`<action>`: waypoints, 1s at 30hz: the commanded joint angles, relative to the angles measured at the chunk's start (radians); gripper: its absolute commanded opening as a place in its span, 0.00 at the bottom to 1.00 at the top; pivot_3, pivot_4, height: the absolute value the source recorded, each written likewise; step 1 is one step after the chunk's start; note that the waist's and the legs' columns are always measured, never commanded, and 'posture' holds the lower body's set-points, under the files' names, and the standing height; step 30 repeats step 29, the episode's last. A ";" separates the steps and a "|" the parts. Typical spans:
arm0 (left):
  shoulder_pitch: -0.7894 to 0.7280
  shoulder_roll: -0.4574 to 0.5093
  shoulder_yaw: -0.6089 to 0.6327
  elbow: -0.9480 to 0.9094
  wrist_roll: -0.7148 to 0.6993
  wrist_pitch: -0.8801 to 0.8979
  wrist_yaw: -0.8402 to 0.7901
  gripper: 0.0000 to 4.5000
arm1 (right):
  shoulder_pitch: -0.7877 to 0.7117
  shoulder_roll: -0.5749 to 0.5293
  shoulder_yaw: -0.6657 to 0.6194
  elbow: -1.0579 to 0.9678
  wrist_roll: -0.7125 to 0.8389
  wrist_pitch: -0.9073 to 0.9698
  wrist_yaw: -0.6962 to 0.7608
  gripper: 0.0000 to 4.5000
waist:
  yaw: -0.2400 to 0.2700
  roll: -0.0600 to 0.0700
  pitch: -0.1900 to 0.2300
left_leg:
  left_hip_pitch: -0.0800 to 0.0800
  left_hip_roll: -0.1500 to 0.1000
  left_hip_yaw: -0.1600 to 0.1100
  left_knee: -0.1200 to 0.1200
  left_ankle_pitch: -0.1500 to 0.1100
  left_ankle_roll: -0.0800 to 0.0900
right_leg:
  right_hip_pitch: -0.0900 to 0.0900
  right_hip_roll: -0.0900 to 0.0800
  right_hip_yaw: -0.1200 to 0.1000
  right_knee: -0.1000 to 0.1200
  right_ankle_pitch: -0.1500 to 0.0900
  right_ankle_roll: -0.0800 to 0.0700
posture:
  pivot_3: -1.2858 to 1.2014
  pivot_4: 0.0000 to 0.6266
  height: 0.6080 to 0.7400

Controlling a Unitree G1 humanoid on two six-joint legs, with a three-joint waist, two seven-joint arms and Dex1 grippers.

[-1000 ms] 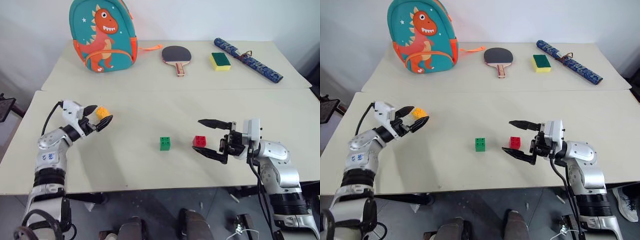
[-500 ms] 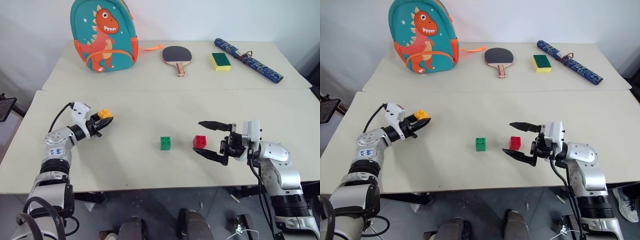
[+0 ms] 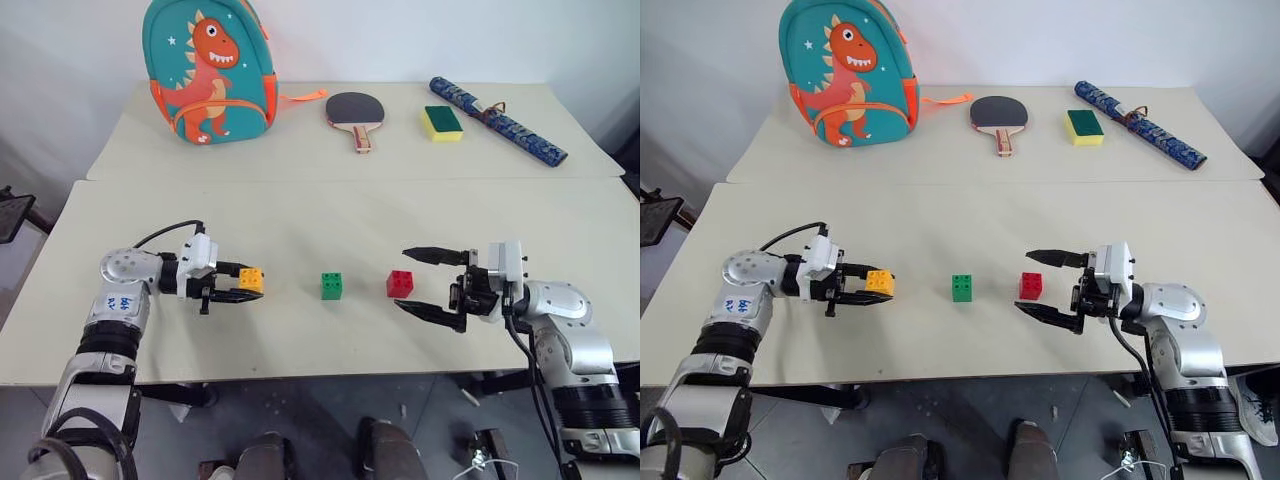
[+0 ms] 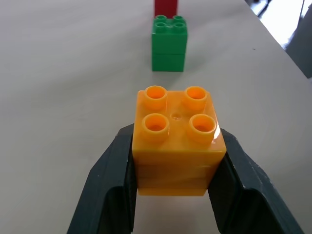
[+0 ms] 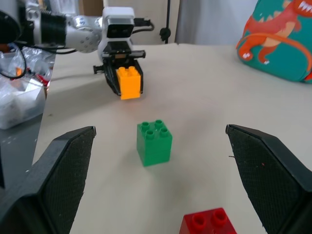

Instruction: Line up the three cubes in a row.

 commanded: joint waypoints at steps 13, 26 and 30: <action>-0.087 -0.036 0.007 0.204 0.054 -0.123 0.033 0.82 | 0.004 -0.029 -0.020 0.014 0.006 -0.006 0.061 1.00 | -0.001 0.000 0.000 | 0.000 0.000 0.000 0.000 0.000 0.000 | 0.000 0.000 0.000 0.000 0.000 0.000 | 0.52 0.24 1.00; 0.407 0.268 0.302 -0.530 -0.126 0.210 0.178 0.99 | -0.116 -0.251 -0.017 0.137 -0.034 0.016 0.261 1.00 | 0.004 0.001 0.000 | 0.001 0.002 0.000 0.001 -0.001 0.000 | 0.000 0.000 0.002 0.002 0.000 0.000 | 0.52 0.24 1.00; 0.430 0.283 0.327 -0.577 -0.138 0.242 0.208 0.99 | -0.149 -0.249 -0.011 0.159 -0.048 0.013 0.235 1.00 | 0.015 0.001 0.001 | 0.000 0.001 -0.001 0.003 -0.001 0.000 | 0.000 -0.001 0.002 0.001 0.000 0.000 | 0.52 0.24 1.00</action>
